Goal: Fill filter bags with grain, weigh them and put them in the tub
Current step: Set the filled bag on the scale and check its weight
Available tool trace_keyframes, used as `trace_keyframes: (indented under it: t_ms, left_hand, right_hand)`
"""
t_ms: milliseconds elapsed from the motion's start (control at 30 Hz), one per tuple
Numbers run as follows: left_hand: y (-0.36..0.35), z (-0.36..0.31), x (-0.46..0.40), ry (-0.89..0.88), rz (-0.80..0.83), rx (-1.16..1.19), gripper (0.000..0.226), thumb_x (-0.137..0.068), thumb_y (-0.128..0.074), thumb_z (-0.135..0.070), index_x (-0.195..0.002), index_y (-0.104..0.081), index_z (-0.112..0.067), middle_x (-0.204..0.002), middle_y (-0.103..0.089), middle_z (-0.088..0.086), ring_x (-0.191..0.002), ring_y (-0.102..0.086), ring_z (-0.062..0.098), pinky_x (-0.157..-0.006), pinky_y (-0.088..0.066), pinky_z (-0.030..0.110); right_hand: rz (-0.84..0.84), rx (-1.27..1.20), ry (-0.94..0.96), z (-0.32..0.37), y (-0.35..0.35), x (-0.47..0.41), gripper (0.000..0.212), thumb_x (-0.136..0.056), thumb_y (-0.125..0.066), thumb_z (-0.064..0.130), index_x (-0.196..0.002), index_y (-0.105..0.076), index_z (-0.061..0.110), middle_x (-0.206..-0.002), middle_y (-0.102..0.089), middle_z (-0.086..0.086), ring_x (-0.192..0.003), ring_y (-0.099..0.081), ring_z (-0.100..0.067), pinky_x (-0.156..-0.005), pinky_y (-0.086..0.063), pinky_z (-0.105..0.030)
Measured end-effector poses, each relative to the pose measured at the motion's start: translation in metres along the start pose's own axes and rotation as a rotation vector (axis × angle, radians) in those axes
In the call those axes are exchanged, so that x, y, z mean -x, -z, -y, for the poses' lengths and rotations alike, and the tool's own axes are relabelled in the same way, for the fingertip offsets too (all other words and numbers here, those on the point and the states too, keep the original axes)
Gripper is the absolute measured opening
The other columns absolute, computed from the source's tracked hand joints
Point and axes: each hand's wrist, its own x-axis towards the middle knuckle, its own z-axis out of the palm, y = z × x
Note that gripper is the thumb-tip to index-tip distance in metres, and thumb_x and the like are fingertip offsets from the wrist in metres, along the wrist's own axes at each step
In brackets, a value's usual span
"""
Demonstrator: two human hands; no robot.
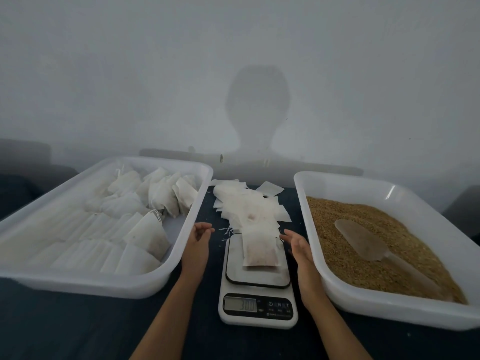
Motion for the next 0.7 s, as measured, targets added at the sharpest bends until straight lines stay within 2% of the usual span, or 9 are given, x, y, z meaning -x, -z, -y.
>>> trace_keyframes:
  t_ms: [67,167,233,300,400,500,600,700]
  left_hand:
    - [0.000,0.000,0.000,-0.001,0.002,0.001,0.012,-0.091,-0.049,0.004,-0.095,-0.056,-0.005,-0.090,-0.062,0.003,-0.082,-0.057,0.002,-0.085,-0.042,0.024]
    - [0.000,0.001,0.000,-0.006,0.009,-0.010,0.013,-0.091,-0.049,0.004,-0.093,-0.057,-0.007,-0.090,-0.062,0.002,-0.083,-0.057,0.001,-0.084,-0.042,0.021]
    - [0.000,0.000,0.000,-0.019,0.010,-0.027,0.015,-0.091,-0.049,0.004,-0.092,-0.057,-0.008,-0.090,-0.063,0.002,-0.084,-0.058,0.002,-0.085,-0.043,0.023]
    - [-0.001,-0.002,0.001,-0.074,0.037,-0.079,0.017,-0.090,-0.050,0.004,-0.091,-0.058,-0.011,-0.090,-0.063,0.001,-0.085,-0.058,0.004,-0.086,-0.044,0.022]
    - [-0.007,-0.008,0.003,-0.242,0.177,-0.231,0.023,-0.090,-0.052,0.002,-0.091,-0.060,-0.019,-0.092,-0.065,-0.005,-0.089,-0.059,0.005,-0.080,-0.044,0.015]
    - [-0.021,-0.018,0.001,-0.335,0.347,-0.347,0.025,-0.091,-0.052,-0.002,-0.094,-0.060,-0.025,-0.099,-0.062,-0.009,-0.094,-0.057,0.005,-0.078,-0.050,0.018]
    - [-0.040,-0.024,-0.006,-0.312,0.477,-0.534,0.014,-0.094,-0.053,-0.016,-0.102,-0.059,-0.026,-0.105,-0.061,-0.011,-0.102,-0.055,0.006,-0.087,-0.048,0.022]
    - [-0.053,-0.026,-0.012,-0.169,0.544,-0.651,0.006,-0.093,-0.053,-0.035,-0.098,-0.055,-0.032,-0.102,-0.059,-0.014,-0.103,-0.054,0.007,-0.095,-0.045,0.030]
  right_hand:
    - [-0.008,-0.028,0.013,-0.003,-0.002,0.004,0.036,-0.100,-0.034,0.013,-0.129,-0.050,-0.001,-0.125,-0.058,-0.014,-0.118,-0.052,-0.019,-0.095,-0.040,-0.020]
    - [-0.011,-0.055,0.012,-0.008,-0.002,0.005,0.036,-0.098,-0.037,0.022,-0.127,-0.053,0.008,-0.123,-0.060,-0.006,-0.117,-0.054,-0.014,-0.097,-0.040,-0.021]
    - [-0.007,-0.062,0.023,-0.010,-0.002,0.004,0.034,-0.098,-0.039,0.021,-0.125,-0.054,0.009,-0.122,-0.061,-0.004,-0.117,-0.054,-0.012,-0.097,-0.042,-0.021]
    - [0.003,-0.066,0.040,-0.010,-0.002,0.003,0.030,-0.098,-0.041,0.017,-0.123,-0.055,0.010,-0.122,-0.061,-0.002,-0.115,-0.056,-0.008,-0.092,-0.045,-0.014]
    - [0.031,-0.046,0.078,-0.011,-0.002,0.002,0.027,-0.097,-0.044,0.015,-0.121,-0.057,0.014,-0.123,-0.060,0.003,-0.114,-0.055,0.000,-0.089,-0.043,-0.008]
    - [0.052,-0.003,0.103,-0.013,-0.003,0.002,0.027,-0.096,-0.045,0.016,-0.119,-0.058,0.022,-0.125,-0.060,0.008,-0.118,-0.053,-0.001,-0.098,-0.042,-0.015]
    - [0.066,0.057,0.111,-0.015,-0.003,0.000,0.028,-0.097,-0.045,0.018,-0.120,-0.060,0.026,-0.125,-0.060,0.013,-0.122,-0.051,-0.004,-0.104,-0.040,-0.027]
    - [0.060,0.135,0.115,-0.015,-0.002,-0.001,0.027,-0.098,-0.045,0.020,-0.113,-0.064,0.033,-0.120,-0.061,0.017,-0.116,-0.052,0.002,-0.100,-0.041,-0.020]
